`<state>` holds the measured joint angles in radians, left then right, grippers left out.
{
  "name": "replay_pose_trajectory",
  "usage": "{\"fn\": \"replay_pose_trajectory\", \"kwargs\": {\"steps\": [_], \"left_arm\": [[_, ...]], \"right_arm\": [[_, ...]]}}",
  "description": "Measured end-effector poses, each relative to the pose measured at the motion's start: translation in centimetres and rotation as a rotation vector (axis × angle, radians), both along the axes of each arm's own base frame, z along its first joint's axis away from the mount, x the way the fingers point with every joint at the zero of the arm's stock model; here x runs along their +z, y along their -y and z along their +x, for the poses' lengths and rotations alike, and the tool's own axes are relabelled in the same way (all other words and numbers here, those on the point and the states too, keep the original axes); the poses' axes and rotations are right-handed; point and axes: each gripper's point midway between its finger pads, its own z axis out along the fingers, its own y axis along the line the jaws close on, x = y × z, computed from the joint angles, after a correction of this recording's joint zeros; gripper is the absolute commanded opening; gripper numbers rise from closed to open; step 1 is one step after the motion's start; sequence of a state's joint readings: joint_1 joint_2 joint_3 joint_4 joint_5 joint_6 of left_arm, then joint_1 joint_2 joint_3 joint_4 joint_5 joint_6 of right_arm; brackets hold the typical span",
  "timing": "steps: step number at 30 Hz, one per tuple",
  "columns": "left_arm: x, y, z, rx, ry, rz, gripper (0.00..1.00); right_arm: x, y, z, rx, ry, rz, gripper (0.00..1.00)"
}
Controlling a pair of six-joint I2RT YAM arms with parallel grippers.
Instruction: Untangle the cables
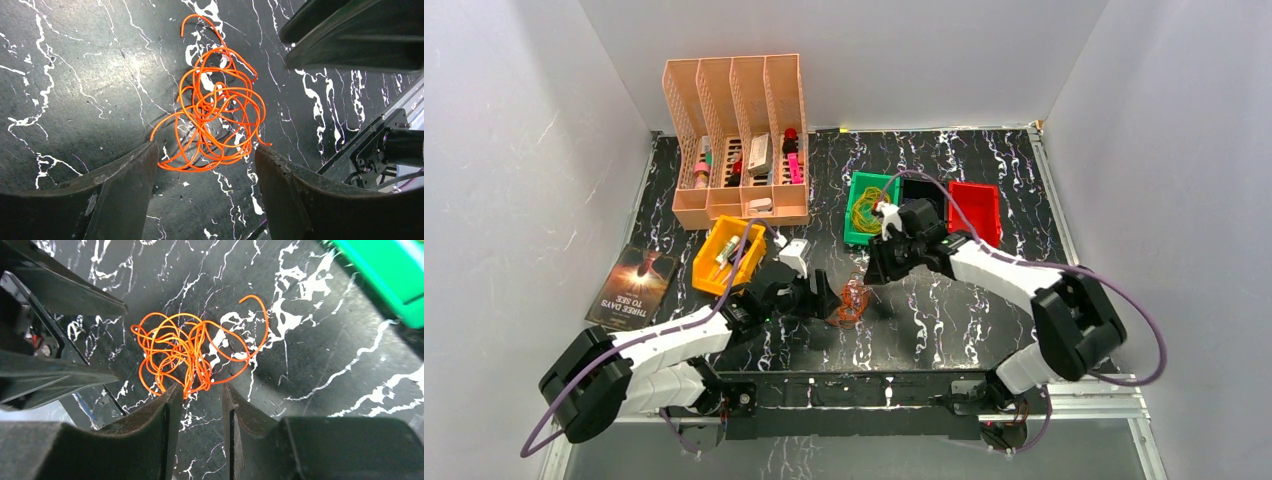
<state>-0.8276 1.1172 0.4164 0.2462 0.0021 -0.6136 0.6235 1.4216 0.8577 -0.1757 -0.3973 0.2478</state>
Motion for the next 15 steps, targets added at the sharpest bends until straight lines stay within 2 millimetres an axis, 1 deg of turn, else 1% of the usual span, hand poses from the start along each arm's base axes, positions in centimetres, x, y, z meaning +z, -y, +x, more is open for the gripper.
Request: {"fn": "replay_pose_trajectory", "kwargs": {"steps": [3, 5, 10, 13, 15], "left_arm": [[0.4, -0.1, 0.2, 0.011, 0.014, -0.005, 0.7], [0.5, -0.2, 0.4, 0.019, 0.021, -0.005, 0.7], [0.8, -0.3, 0.5, 0.03, 0.028, -0.01, 0.7], [1.2, -0.2, 0.6, 0.033, 0.036, -0.022, 0.7], [1.3, -0.2, 0.6, 0.035, 0.039, -0.024, 0.7]], "right_arm": [[-2.0, -1.0, -0.4, 0.039, -0.044, -0.039, 0.43], [-2.7, -1.7, -0.5, 0.06, -0.057, -0.053, 0.43], [-3.1, -2.8, -0.8, 0.092, -0.061, -0.061, 0.41], [-3.4, -3.1, -0.4, 0.092, -0.057, -0.069, 0.38], [-3.7, -3.1, -0.1, 0.084, -0.051, -0.08, 0.37]]}}
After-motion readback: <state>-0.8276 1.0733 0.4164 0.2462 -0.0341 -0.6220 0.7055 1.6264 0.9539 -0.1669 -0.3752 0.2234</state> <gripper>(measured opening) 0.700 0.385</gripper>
